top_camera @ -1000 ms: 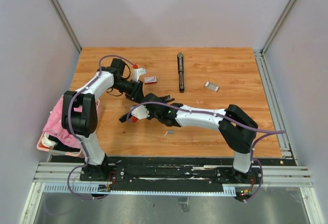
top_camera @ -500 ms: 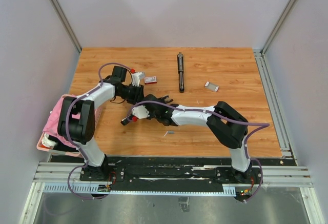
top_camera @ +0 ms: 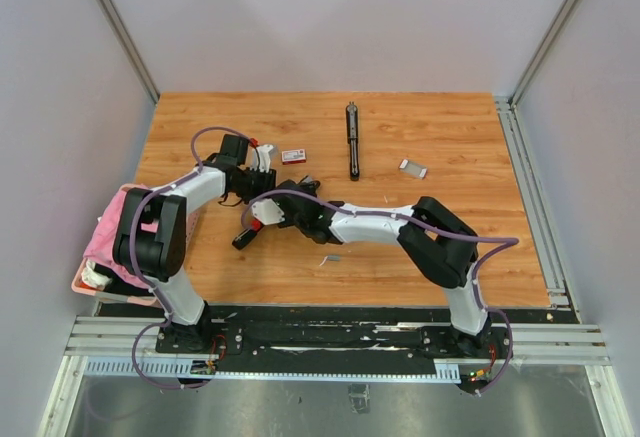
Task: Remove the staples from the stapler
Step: Place the stapler at the center of the board.
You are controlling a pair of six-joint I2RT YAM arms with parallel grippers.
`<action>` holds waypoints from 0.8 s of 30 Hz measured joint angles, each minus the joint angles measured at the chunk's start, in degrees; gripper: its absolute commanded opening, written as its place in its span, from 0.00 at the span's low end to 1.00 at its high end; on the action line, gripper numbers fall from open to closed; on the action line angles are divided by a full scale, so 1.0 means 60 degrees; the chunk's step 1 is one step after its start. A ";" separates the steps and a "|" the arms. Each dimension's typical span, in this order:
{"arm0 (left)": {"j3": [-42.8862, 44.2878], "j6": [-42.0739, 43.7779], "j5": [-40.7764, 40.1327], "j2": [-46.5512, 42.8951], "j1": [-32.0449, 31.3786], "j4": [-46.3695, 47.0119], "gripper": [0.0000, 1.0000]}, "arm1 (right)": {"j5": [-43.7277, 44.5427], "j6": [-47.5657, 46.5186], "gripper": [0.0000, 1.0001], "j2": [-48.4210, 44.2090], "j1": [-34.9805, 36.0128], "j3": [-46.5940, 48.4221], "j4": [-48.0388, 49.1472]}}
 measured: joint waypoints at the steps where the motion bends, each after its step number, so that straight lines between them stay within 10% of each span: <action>1: 0.0000 -0.0025 -0.0073 0.0000 -0.0007 0.0022 0.00 | 0.0000 0.0015 0.55 -0.0069 0.0000 -0.0004 -0.0022; 14: 0.0106 -0.0583 -0.1581 -0.0044 -0.0973 0.0306 0.00 | -0.0430 0.0386 0.55 -0.4105 -0.0266 -0.1792 -0.0426; 24: 0.1610 -0.1555 -0.3381 0.0907 -0.2109 0.0160 0.00 | -0.0892 0.1297 0.55 -0.5887 -0.2743 -0.2524 -0.0678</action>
